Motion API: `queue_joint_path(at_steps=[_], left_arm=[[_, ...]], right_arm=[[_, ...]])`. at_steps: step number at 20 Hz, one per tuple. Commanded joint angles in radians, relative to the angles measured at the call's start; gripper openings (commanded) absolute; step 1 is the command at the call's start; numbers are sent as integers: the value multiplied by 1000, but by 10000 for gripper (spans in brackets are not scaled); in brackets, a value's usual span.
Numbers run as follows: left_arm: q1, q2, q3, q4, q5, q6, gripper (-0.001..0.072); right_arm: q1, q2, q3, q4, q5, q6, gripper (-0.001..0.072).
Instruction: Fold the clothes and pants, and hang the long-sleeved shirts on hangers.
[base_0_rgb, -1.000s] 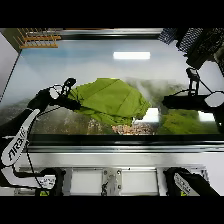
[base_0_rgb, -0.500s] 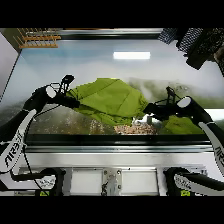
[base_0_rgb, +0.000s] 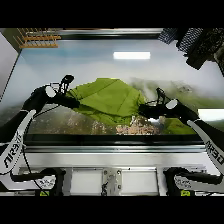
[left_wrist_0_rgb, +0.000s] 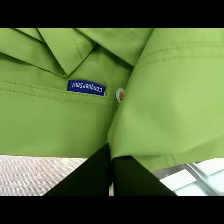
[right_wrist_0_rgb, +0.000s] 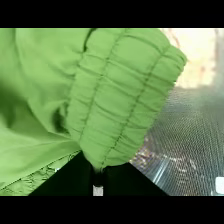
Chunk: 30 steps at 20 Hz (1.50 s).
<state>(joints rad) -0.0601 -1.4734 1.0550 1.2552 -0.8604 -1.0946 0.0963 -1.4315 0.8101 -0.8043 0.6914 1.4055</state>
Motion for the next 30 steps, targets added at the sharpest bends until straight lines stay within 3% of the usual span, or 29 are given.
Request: queue_joint_path(at_steps=[1, 4, 8, 12, 18, 24, 27, 30], left_arm=[[5, 35, 17, 29, -3, -29, 4], [25, 155, 149, 127, -5, -85, 4], [33, 381, 412, 132, -1, -85, 4], [-10, 602, 587, 132, 13, -85, 4], [-112, 813, 654, 132, 63, -111, 4], [-137, 799, 655, 141, 122, -157, 4], [-137, 678, 655, 140, 157, -190, 3], [-138, 497, 655, 137, 226, -231, 4]], right_arm=[[-3, 38, 29, -15, 13, -64, 26], [-47, 163, 185, -104, 154, -68, 26], [-87, 349, 496, -122, 371, -67, 26], [-87, 521, 697, -34, 380, -67, 26], [-87, 715, 731, 13, 380, -1, 26], [-87, 774, 731, 13, 402, 172, 26], [-87, 729, 721, -11, 463, 247, 26], [-87, 630, 675, -160, 530, 298, 26]])
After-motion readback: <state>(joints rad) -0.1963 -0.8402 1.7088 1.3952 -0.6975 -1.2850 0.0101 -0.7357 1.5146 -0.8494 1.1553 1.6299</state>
